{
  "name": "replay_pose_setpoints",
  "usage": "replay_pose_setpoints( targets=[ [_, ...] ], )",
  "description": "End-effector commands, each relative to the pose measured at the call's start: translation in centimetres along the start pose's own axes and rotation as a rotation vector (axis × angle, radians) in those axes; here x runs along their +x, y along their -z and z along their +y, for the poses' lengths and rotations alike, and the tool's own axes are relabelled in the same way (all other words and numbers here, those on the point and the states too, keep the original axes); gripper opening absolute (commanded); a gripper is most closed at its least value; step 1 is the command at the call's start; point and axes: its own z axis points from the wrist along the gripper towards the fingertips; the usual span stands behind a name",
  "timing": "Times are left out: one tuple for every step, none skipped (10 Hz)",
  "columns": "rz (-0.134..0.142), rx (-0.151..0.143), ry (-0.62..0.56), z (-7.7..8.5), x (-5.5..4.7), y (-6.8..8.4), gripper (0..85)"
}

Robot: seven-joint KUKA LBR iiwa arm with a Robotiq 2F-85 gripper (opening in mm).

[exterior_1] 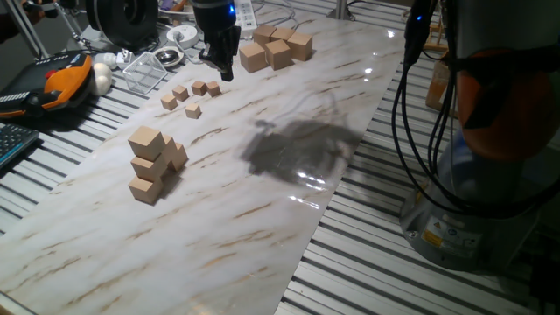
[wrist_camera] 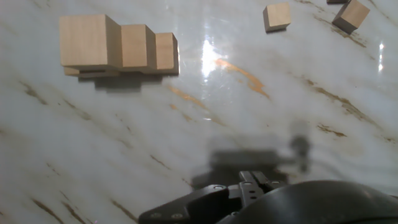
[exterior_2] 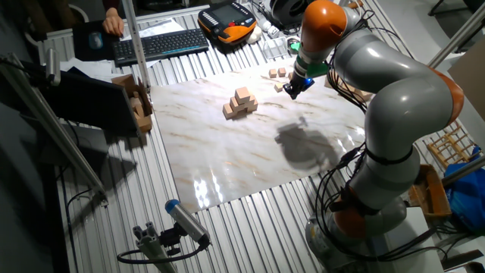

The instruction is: Stack the blocks into a pyramid shape

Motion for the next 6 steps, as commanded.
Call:
replay_pose_setpoints(
  targets=[
    [0.001,0.003,-0.001,0.00,-0.04,-0.08,0.0],
    [0.005,0.004,0.001,0.00,-0.09,-0.11,0.0],
    [0.013,0.002,0.004,-0.03,-0.11,-0.10,0.0],
    [0.018,0.001,0.007,-0.09,-0.15,-0.08,0.0],
    [0.017,-0.002,0.004,-0.15,-0.24,-0.14,0.0],
    [0.017,-0.002,0.004,-0.22,-0.40,-0.35,0.0]
  ],
)
